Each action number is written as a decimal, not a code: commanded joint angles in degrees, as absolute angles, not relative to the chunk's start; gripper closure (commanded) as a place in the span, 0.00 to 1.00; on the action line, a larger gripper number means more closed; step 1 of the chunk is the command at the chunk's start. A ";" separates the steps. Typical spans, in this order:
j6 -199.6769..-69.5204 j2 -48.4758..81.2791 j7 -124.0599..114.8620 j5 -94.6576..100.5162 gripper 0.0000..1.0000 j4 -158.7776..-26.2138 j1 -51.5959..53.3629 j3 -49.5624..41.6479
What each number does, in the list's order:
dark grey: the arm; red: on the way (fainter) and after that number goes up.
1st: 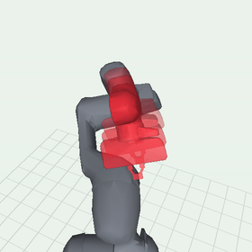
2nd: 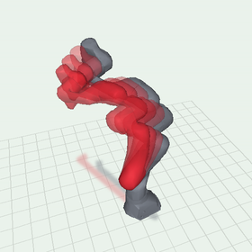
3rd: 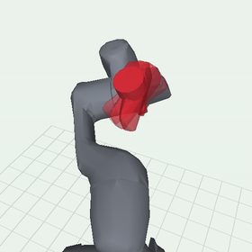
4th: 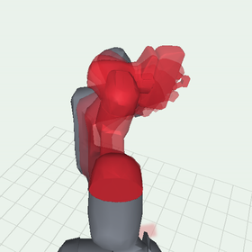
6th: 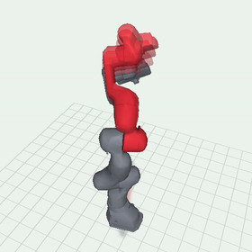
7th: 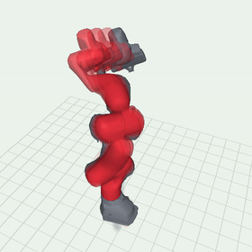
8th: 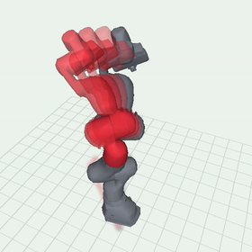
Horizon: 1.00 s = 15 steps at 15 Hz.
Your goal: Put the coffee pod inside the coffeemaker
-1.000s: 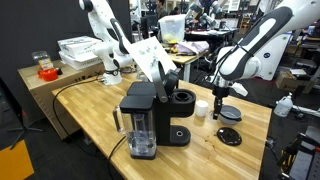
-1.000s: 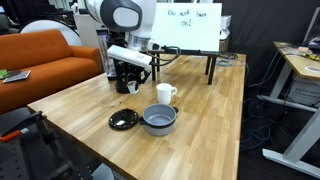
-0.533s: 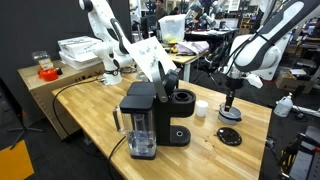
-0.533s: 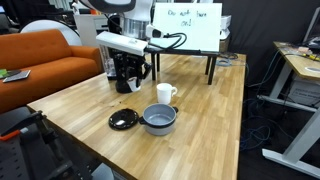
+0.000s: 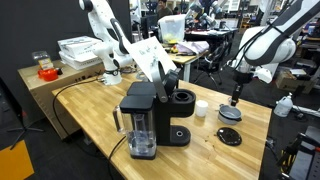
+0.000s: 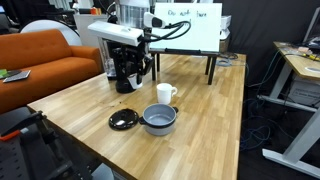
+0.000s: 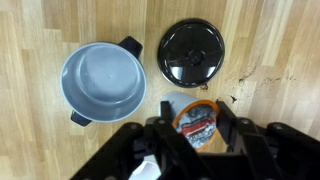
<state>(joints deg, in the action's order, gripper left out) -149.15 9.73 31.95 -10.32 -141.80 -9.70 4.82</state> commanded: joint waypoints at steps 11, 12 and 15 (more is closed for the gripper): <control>-153.04 6.57 32.80 -30.56 0.77 -144.87 -10.43 1.63; -153.39 6.39 32.63 -31.10 0.77 -144.84 -10.37 1.38; -154.18 5.38 32.77 -34.60 0.77 -144.95 -10.26 1.07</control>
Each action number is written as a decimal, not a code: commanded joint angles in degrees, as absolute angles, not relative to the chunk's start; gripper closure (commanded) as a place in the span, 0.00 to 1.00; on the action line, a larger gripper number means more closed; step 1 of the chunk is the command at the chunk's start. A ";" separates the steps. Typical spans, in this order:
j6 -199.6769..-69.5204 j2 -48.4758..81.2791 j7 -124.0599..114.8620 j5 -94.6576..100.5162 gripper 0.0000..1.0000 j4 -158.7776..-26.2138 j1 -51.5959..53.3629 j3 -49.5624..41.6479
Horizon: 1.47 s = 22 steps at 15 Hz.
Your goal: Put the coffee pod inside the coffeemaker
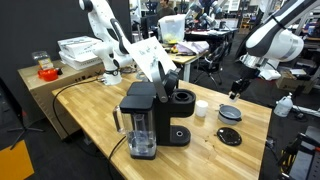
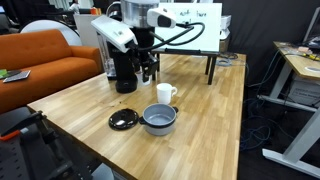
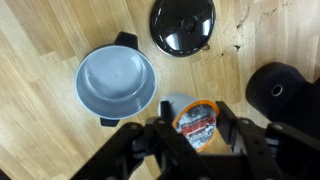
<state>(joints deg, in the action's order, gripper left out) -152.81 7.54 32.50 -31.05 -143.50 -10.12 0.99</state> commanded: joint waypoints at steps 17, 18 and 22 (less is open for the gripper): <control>-150.94 4.74 34.31 -36.13 0.77 -142.36 -7.73 1.41; -150.42 4.68 34.37 -35.75 0.77 -141.49 -6.98 1.65; -148.10 4.17 34.98 -33.84 0.77 -138.37 -4.56 2.29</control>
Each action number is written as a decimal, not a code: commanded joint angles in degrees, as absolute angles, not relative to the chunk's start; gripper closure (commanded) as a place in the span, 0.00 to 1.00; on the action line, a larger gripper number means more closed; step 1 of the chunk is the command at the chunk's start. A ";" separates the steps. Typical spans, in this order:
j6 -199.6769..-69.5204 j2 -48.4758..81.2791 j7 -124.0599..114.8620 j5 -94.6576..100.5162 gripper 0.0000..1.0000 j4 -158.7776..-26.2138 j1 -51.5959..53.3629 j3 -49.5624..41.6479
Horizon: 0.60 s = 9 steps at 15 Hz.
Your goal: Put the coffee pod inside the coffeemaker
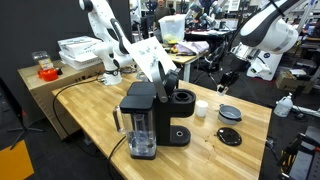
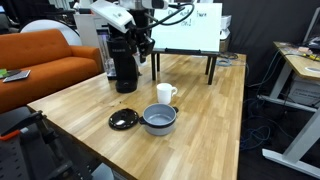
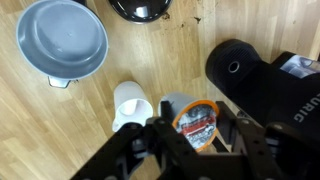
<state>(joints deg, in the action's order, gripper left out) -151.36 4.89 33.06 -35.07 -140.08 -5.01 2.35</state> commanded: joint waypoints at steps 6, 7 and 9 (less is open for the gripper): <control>-143.03 3.73 39.95 -33.66 0.77 -133.98 -2.05 3.50; -142.23 3.85 41.12 -33.70 0.77 -133.18 -1.74 3.64; -141.06 3.98 42.98 -33.20 0.77 -131.65 -1.05 4.01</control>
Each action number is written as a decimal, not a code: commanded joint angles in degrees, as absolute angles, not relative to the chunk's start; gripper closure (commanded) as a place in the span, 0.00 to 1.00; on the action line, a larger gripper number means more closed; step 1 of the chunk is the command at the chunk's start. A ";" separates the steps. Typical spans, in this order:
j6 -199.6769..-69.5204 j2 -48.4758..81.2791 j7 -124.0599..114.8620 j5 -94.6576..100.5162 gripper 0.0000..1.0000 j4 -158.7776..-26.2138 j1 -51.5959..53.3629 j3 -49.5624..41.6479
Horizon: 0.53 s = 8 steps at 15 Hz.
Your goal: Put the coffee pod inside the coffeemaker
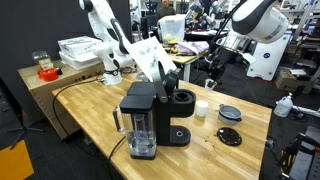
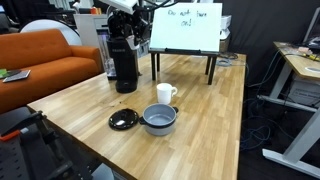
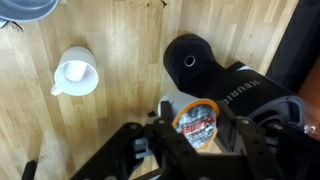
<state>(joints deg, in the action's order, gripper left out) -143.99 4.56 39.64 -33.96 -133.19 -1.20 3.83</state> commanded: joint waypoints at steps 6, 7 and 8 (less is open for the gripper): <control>-141.17 4.52 44.39 -33.84 0.52 -130.27 -0.01 4.22; -141.13 4.52 44.58 -33.83 0.52 -130.27 -0.01 4.22; -141.12 4.52 44.66 -33.83 0.52 -130.27 -0.02 4.22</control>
<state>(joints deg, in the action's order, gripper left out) -141.20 4.54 44.79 -33.92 -130.32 -0.12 4.32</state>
